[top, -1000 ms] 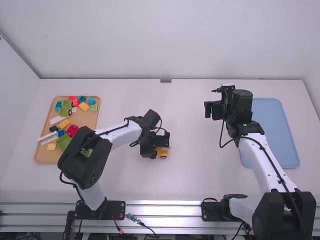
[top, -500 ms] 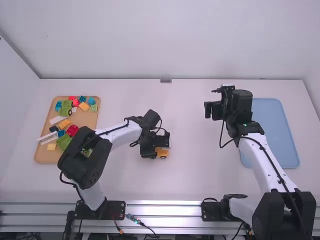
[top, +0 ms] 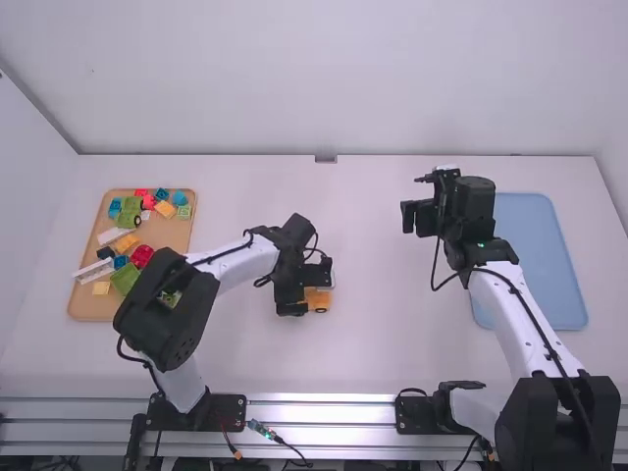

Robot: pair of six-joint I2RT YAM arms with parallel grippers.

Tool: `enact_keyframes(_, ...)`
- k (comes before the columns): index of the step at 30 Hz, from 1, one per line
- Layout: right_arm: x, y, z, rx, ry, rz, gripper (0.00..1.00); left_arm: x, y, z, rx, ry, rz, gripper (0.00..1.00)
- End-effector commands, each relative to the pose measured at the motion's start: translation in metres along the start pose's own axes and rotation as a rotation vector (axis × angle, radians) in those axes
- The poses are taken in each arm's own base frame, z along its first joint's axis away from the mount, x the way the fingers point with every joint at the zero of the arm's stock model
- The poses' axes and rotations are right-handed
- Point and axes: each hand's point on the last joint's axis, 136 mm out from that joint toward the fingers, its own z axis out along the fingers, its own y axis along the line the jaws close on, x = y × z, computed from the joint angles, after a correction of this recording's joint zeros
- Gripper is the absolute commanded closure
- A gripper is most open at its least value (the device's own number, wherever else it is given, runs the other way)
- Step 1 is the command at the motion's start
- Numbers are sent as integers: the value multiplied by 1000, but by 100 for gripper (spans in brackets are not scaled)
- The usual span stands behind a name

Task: Assemble lego blocks to make yellow taxi

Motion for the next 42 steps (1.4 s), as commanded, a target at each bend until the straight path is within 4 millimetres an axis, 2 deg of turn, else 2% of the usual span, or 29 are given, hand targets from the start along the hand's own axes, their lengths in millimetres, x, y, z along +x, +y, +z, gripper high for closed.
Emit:
enact_keyframes(1, -8, 0, -1, -1, -15, -5, 1, -14, 21, -28, -80, -7, -49, 1)
enact_keyframes(4, -8, 1, -2, -2, -17, -5, 1, -17, 27, -55, -80, -2, -39, 1)
enact_keyframes(6, -8, 1, -2, -3, -16, -5, 1, -21, 38, -82, -114, -15, -49, 1)
enact_keyframes(7, -8, 1, -1, -3, -16, -5, 1, -22, 39, -84, -117, -17, -52, 1)
enact_keyframes(8, -8, 1, -1, -2, -15, -5, 1, -24, 51, -101, -156, -40, -112, 1)
enact_keyframes(10, -8, 1, -2, -2, -16, -5, 1, -21, 72, -121, -227, -68, -237, 1)
enact_keyframes(11, -8, 1, -2, -2, -16, -5, 1, -12, 95, -141, -300, -98, -374, 1)
enact_keyframes(12, -8, 1, -2, -3, -16, -5, 1, -9, 100, -145, -317, -105, -405, 1)
enact_keyframes(14, -8, 1, -2, -2, -17, -5, 1, 12, 127, -169, -388, -149, -585, 1)
enact_keyframes(16, -9, 1, -2, -2, -21, -6, 1, 32, 142, -184, -408, -191, -713, 1)
enact_keyframes(21, -13, 0, -2, 0, -36, -8, 1, 84, 166, -216, -383, -335, -1045, 1)
enact_keyframes(24, -13, 0, -2, -1, -36, -8, 1, 129, 181, -231, -421, -397, -1274, 1)
enact_keyframes(25, -13, 0, -2, -1, -35, -8, 1, 152, 185, -236, -438, -420, -1400, 1)
enact_keyframes(26, -13, 0, -2, -1, -35, -8, 1, 164, 186, -239, -441, -435, -1476, 1)
enact_keyframes(28, -13, 0, -2, -1, -35, -8, 1, 203, 183, -244, -444, -466, -1705, 1)
enact_keyframes(32, -13, 0, -2, -1, -35, -8, 1, 248, 173, -245, -445, -488, -1938, 1)
enact_keyframes(34, -13, 0, -2, -1, -36, -8, 1, 284, 162, -240, -445, -508, -2124, 1)
enact_keyframes(38, -13, 0, -2, -1, -36, -8, 1, 321, 145, -229, -433, -527, -2339, 1)
enact_keyframes(42, -13, 0, -2, -1, -36, -8, 1, 360, 119, -212, -427, -532, -2635, 1)
